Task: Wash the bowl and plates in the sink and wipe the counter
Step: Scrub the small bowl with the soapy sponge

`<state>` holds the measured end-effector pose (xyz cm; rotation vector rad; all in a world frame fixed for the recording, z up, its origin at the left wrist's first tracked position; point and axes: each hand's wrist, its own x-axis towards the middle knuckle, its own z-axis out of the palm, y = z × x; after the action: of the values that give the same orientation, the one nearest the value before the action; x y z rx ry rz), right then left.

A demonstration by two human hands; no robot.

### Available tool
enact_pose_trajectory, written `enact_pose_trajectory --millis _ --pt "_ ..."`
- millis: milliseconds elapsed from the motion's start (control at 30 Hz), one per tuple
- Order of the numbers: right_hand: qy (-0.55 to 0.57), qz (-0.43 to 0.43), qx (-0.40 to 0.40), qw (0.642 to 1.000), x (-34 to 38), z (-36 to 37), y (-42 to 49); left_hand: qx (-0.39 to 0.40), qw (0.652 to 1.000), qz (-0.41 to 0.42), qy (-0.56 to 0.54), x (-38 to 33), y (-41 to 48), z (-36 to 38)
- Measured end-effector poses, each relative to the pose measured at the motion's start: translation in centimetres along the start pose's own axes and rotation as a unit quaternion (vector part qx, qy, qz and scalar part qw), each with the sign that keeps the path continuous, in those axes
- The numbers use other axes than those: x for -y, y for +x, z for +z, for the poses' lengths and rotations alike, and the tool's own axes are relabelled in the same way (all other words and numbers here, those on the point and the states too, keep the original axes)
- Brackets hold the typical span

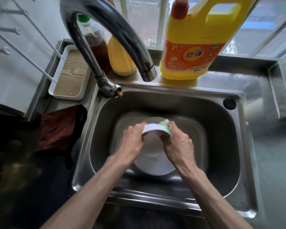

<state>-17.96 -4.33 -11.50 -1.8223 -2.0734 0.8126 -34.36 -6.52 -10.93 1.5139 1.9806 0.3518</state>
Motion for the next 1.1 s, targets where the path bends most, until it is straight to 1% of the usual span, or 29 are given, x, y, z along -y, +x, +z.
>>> enact_pose_trajectory --millis 33,67,100,167,233,267,300,333,367,400,433,467,500,533,567,633,700,733,767,800,833,867,900,933,967,1000,1033,1067,1100 --pt "-0.011 -0.015 -0.011 1.0 0.2 0.0 -0.1 0.007 0.996 0.04 0.084 -0.5 0.3 -0.5" --pt "-0.021 -0.036 -0.024 0.999 0.4 0.2 -0.3 0.017 0.984 0.079 0.161 -1.3 0.4 -1.1" --pt "-0.033 -0.057 -0.036 0.997 0.6 0.4 -0.4 0.028 0.97 0.109 0.214 -2.0 0.4 -1.2" --pt "-0.064 -0.078 -0.046 0.994 1.1 0.6 -0.5 0.029 0.959 0.14 0.245 -2.4 0.3 -1.2" --pt "-0.077 -0.08 -0.062 0.992 1.2 0.4 -0.1 -0.001 0.97 0.113 0.217 -1.8 0.3 -0.7" --pt "-0.07 -0.071 -0.07 0.993 1.0 0.2 0.1 -0.016 0.986 0.071 0.152 -1.5 0.2 -0.4" --pt "-0.044 -0.051 -0.073 0.995 0.7 0.1 0.2 -0.012 0.999 0.007 0.043 -1.2 0.3 0.0" --pt "-0.004 -0.026 -0.074 0.997 0.4 0.1 0.4 0.007 0.992 -0.063 -0.112 -1.1 0.1 0.2" --pt "0.036 -0.005 -0.073 0.997 0.1 0.1 0.4 0.041 0.958 -0.125 -0.256 -1.1 -0.2 0.6" --pt "0.062 0.002 -0.071 0.996 -0.1 0.1 0.3 0.057 0.923 -0.161 -0.345 -1.0 -0.5 1.0" --pt "0.062 -0.005 -0.071 0.996 -0.3 0.2 0.1 0.054 0.919 -0.161 -0.355 -0.6 -0.6 1.4" --pt "0.043 -0.02 -0.073 0.996 -0.6 0.3 -0.1 0.048 0.94 -0.136 -0.31 -0.3 -0.5 1.7" --pt "0.012 -0.037 -0.074 0.997 -0.9 0.6 -0.3 0.04 0.967 -0.102 -0.228 -0.1 -0.5 1.7" --pt "-0.019 -0.049 -0.069 0.996 -1.1 0.8 -0.3 0.03 0.989 -0.065 -0.128 0.0 -0.4 1.7" --pt "-0.043 -0.059 -0.061 0.995 -1.2 1.0 -0.4 0.016 0.999 -0.033 -0.027 -0.3 -0.3 1.6" --pt "-0.079 -0.086 -0.055 0.992 -0.9 1.4 -0.6 -0.005 0.989 0.021 0.144 -1.4 -0.4 1.3" --pt "-0.105 -0.109 -0.07 0.986 -0.5 1.4 -0.5 -0.021 0.969 0.067 0.238 -2.0 -0.5 1.5" --pt "-0.104 -0.111 -0.077 0.985 -0.4 1.3 -0.4 -0.027 0.967 0.076 0.243 -2.0 -0.5 1.5" --pt "-0.086 -0.105 -0.08 0.987 -0.5 1.2 -0.1 -0.035 0.974 0.068 0.214 -1.7 -0.4 1.5" --pt "-0.051 -0.092 -0.081 0.991 -0.7 1.0 0.1 -0.038 0.988 0.043 0.141 -1.2 -0.1 1.7" --pt "0.002 -0.07 -0.081 0.994 -1.0 0.9 0.2 -0.029 0.999 -0.004 0.031 -0.6 0.1 1.8" --pt "0.061 -0.046 -0.081 0.994 -1.3 0.8 0.2 -0.004 0.991 -0.057 -0.118 -0.5 0.1 1.7" --pt "0.106 -0.025 -0.08 0.991 -1.4 0.7 0.2 0.029 0.962 -0.111 -0.249 -0.7 -0.1 1.7" --pt "0.124 -0.017 -0.082 0.989 -1.4 0.6 0.2 0.038 0.936 -0.138 -0.322 -0.7 -0.3 1.7" --pt "0.116 -0.024 -0.085 0.989 -1.4 0.7 0.0 0.037 0.937 -0.132 -0.322 -0.5 -0.2 1.8" --pt "0.091 -0.041 -0.089 0.991 -1.5 0.8 -0.1 0.031 0.957 -0.107 -0.269 -0.3 -0.2 1.7" --pt "0.051 -0.061 -0.089 0.993 -1.8 0.9 -0.2 0.023 0.981 -0.068 -0.18 -0.2 -0.2 1.4" --pt "0.006 -0.079 -0.078 0.994 -1.8 1.1 -0.4 0.015 0.998 -0.02 -0.061 -0.4 -0.1 1.1" --pt "-0.038 -0.09 -0.062 0.993 -1.7 1.2 -0.7 0.005 0.998 0.026 0.064 -0.8 0.0 0.8"
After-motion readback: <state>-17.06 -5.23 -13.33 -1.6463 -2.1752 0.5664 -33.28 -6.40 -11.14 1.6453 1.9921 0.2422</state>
